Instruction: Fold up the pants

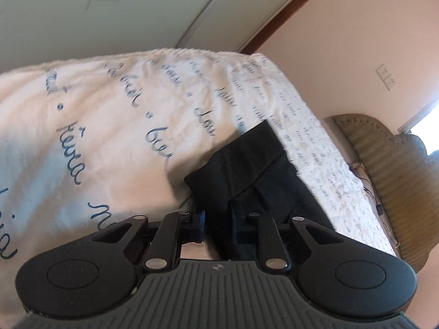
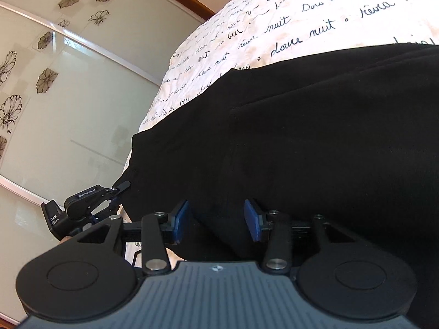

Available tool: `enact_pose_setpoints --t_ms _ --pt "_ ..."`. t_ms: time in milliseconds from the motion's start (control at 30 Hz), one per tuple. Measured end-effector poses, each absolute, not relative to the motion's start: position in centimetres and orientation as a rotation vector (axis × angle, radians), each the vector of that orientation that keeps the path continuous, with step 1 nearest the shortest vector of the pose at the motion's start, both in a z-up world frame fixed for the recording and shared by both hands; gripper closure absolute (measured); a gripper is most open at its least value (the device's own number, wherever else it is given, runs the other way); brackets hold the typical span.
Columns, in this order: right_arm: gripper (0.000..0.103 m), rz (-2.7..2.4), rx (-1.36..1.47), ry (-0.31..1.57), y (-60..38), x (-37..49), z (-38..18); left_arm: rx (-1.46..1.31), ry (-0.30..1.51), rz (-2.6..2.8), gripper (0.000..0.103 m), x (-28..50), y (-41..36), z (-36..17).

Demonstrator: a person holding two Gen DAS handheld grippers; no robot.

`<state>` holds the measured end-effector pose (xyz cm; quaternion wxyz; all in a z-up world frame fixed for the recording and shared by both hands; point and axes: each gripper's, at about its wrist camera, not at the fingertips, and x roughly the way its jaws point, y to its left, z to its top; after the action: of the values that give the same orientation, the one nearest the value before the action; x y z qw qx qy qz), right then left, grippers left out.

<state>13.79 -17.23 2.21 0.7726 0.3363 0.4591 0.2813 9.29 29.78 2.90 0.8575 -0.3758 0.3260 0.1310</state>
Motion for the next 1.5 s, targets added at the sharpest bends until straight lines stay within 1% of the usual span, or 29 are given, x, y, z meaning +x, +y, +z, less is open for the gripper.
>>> enact_pose_setpoints --t_ms 100,167,200,233,267,300,333,367,500,767,833,933,1033,1100,1133,1200,1267,1300,1367,1400,1500 --pt "0.06 0.609 0.73 0.987 -17.2 13.6 2.1 -0.798 0.664 0.261 0.075 9.1 29.8 2.4" --pt "0.06 0.604 0.721 0.987 -17.0 13.5 2.4 -0.8 0.646 0.237 0.062 8.9 29.8 3.0" --pt "0.059 0.598 0.729 0.987 -17.1 13.4 2.6 -0.808 0.644 0.23 0.059 8.7 29.8 3.3" --pt "0.056 0.595 0.754 0.986 -17.2 13.3 2.7 -0.826 0.641 0.225 0.05 8.4 30.0 3.6" --pt "0.045 0.601 0.792 0.977 -17.3 13.3 2.9 -0.85 0.624 0.221 0.038 7.9 30.3 3.9" --pt "0.036 0.617 0.839 0.959 -17.3 13.1 3.2 -0.864 0.601 0.218 0.033 7.4 30.5 4.4" --pt "0.032 0.641 0.886 0.939 -17.2 13.1 3.4 -0.861 0.581 0.216 0.027 6.8 30.6 4.7" --pt "0.027 0.668 0.926 0.922 -16.9 13.1 3.7 -0.844 0.567 0.216 0.027 6.4 30.6 5.2" --pt "0.027 0.746 0.952 0.947 -14.1 14.1 4.5 -0.78 0.544 0.23 0.027 5.0 30.1 5.9" --pt "0.027 0.772 0.882 1.061 -9.1 14.3 4.2 -0.831 0.543 0.239 0.027 3.3 31.3 5.2" --pt "0.027 0.746 0.886 1.078 -8.7 14.2 3.8 -0.785 0.547 0.255 0.027 3.1 31.8 6.2" --pt "0.027 0.74 0.872 1.08 -7.3 15.2 4.2 -0.718 0.489 0.257 0.027 2.3 32.9 8.7" --pt "0.027 0.771 0.908 1.072 -4.8 16.9 4.5 -0.794 0.471 0.187 0.02 2.4 34.6 9.7" --pt "0.027 0.779 0.92 1.085 -2.9 17.7 4.6 -0.906 0.509 0.165 0.021 2.7 35.5 9.1" --pt "0.027 0.782 0.877 1.078 -1.9 17.9 5.0 -0.92 0.505 0.168 0.021 2.5 35.6 8.9" --pt "0.027 0.779 0.645 1.032 0.9 17.4 6.5 -0.878 0.482 0.196 0.02 1.8 35.4 8.8" --pt "0.027 0.771 0.288 0.905 4.5 15.8 8.2 -0.872 0.475 0.215 0.02 1.1 35.5 8.4" --pt "0.027 0.762 0.072 0.809 6.7 14.6 8.8 -0.889 0.481 0.219 0.02 0.9 35.7 8.1" --pt "0.028 0.764 -0.222 0.664 10.4 12.9 8.7 -0.918 0.489 0.222 0.02 0.5 36.0 7.5" --pt "0.029 0.773 -0.305 0.623 11.9 12.6 8.4 -0.92 0.49 0.225 0.02 0.3 36.1 7.4" --pt "0.029 0.78 -0.435 0.596 15.2 12.8 7.5 -0.911 0.508 0.218 0.02 0.2 36.1 7.2"
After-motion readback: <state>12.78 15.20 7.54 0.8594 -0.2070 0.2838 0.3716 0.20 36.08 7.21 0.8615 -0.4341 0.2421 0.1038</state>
